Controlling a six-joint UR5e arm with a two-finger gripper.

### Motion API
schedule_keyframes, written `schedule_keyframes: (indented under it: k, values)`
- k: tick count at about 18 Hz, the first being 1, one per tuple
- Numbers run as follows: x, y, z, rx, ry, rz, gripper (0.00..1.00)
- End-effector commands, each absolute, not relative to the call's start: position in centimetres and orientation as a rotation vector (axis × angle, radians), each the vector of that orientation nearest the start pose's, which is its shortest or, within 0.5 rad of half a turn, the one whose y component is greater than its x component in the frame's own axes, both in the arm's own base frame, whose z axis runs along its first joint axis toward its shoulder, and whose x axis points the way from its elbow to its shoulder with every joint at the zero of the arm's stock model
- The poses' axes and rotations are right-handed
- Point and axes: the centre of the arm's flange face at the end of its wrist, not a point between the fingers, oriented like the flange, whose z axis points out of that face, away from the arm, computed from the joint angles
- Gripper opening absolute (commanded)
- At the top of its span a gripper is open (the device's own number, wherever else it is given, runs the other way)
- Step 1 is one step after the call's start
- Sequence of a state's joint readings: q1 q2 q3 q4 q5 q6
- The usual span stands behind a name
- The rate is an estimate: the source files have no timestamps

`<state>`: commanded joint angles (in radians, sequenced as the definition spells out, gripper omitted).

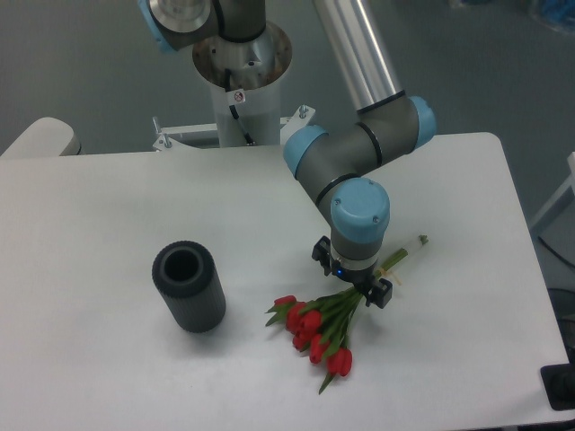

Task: Pick up the flowers from the table
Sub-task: 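Lower the gripper around the stems just below the red blooms, then close the gripper on the tulip stems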

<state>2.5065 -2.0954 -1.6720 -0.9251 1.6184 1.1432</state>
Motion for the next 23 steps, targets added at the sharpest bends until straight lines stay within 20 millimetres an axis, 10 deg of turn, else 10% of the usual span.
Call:
schedule_keyframes:
  k: [20, 23]
  values:
    - [-43.7, 48.6, 18.3, -3.149, 0.228, 0.101, 1.0]
    - [-43.8, 48.7, 18.5, -3.145, 0.235, 0.109, 0.73]
